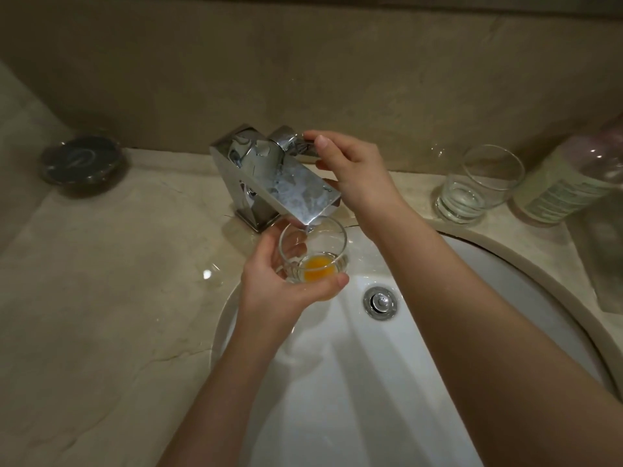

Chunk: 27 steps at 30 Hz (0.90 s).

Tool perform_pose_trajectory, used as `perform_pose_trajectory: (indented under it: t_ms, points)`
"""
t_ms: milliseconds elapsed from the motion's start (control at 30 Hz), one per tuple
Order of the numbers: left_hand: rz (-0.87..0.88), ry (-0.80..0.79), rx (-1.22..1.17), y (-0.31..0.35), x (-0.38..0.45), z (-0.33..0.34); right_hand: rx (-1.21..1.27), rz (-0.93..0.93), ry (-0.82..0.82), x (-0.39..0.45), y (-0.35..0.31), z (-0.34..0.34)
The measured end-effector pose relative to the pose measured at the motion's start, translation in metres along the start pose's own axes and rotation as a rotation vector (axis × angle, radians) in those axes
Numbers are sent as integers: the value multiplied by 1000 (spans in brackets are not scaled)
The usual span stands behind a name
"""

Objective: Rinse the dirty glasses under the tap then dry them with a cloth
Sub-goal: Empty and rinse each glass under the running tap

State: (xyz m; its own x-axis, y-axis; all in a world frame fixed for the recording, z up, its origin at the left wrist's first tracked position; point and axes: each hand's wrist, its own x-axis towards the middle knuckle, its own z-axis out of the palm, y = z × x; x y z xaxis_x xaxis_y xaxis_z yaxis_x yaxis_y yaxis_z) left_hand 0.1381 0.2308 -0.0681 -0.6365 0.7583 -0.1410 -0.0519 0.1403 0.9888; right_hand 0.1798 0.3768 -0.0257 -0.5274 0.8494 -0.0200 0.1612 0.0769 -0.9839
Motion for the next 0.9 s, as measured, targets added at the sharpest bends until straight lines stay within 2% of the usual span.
perform_pose_trajectory:
  t_ms: [200, 467, 600, 700, 800, 900]
  points:
    - [-9, -17, 12, 1, 2, 3, 127, 113, -39, 6, 2, -2]
    - [-16, -31, -22, 2, 7, 3, 225, 203, 29, -13, 19, -9]
    - [-25, -53, -112, 2, 9, 2, 262, 451, -66, -58, 53, -15]
    - [-49, -69, -158, -1, 12, 1, 538, 682, -224, -80, 62, -13]
    - [-75, -92, -176, -6, 12, -1, 741, 640, -189, -86, 62, -13]
    - [41, -40, 63, -7, 9, -8, 695, 541, -61, -87, 65, -15]
